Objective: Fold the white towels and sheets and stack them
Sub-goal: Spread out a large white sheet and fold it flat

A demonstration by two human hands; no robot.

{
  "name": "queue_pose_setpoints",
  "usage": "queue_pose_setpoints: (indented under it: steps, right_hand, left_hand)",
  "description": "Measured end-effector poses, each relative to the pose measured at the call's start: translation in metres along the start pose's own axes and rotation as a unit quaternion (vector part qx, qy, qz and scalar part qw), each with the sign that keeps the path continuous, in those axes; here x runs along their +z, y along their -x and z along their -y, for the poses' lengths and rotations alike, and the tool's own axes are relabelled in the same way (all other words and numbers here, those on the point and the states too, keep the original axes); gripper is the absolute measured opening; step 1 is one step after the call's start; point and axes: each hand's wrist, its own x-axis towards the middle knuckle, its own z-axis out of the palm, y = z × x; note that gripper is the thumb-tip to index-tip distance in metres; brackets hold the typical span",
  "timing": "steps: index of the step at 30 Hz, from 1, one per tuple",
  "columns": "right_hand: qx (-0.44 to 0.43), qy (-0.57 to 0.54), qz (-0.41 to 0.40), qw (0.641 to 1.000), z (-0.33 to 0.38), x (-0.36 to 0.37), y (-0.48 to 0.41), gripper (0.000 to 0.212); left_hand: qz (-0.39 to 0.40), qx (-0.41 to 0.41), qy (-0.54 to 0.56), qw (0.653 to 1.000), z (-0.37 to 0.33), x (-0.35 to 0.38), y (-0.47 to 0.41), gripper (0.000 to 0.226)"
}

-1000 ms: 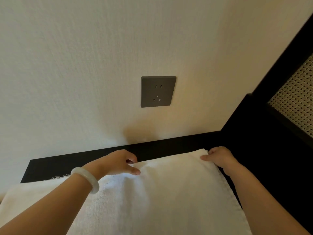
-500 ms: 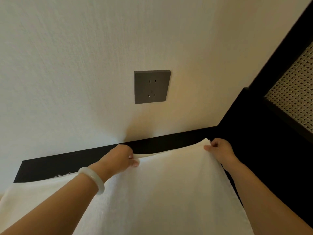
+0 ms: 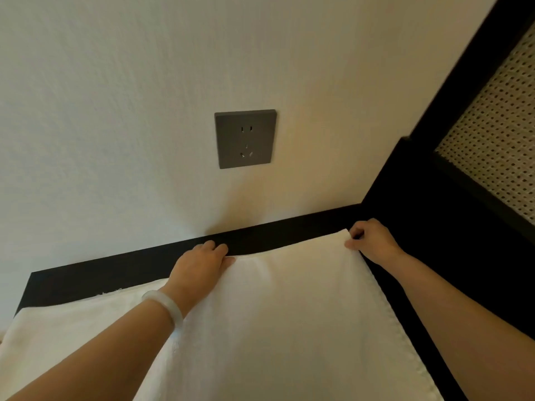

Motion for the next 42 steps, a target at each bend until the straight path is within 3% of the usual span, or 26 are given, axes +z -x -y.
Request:
queue_pose_setpoints:
  steps: [3,9,13,20,25,32,36,39,42]
  right_hand:
    - [0.028,0.03,-0.002,0.999,-0.011,-0.017,0.027,0.015]
    - [0.129,0.102,0.106,0.981,-0.05,-0.016,0.126,0.024]
    - [0.156,0.099,0.069,0.98,-0.058,-0.011,0.152,0.031]
    - [0.129,0.098,-0.033,0.986,-0.055,0.0,0.161,0.029]
    - [0.145,0.08,-0.021,0.986,-0.052,0.004,0.162,0.023]
    - [0.201,0.089,0.026,0.975,-0.054,-0.002,0.163,0.036]
    - [0.204,-0.01,0.056,0.977,-0.062,-0.005,0.164,0.024]
    - [0.199,-0.114,-0.007,0.973,-0.071,-0.009,0.166,0.014]
    - [0.201,-0.064,-0.038,0.977,-0.073,-0.011,0.169,0.008]
  left_hand:
    - [-0.021,-0.024,-0.007,0.999,-0.005,0.003,0.002,0.039]
    - [-0.107,-0.036,0.043,0.993,-0.005,0.014,0.014,0.031]
    - [-0.12,-0.024,0.062,0.991,-0.001,0.016,0.017,0.025]
    - [-0.124,-0.011,0.066,0.99,-0.003,0.013,0.019,0.027]
    - [-0.111,-0.013,0.072,0.991,0.0,0.017,0.016,0.027]
    - [-0.108,-0.009,0.066,0.992,0.003,0.019,0.013,0.029]
    - [-0.107,-0.008,0.067,0.992,0.003,0.02,0.013,0.028]
    - [-0.111,-0.005,0.065,0.992,0.004,0.021,0.012,0.029]
    - [-0.113,-0.004,0.062,0.992,0.005,0.022,0.012,0.028]
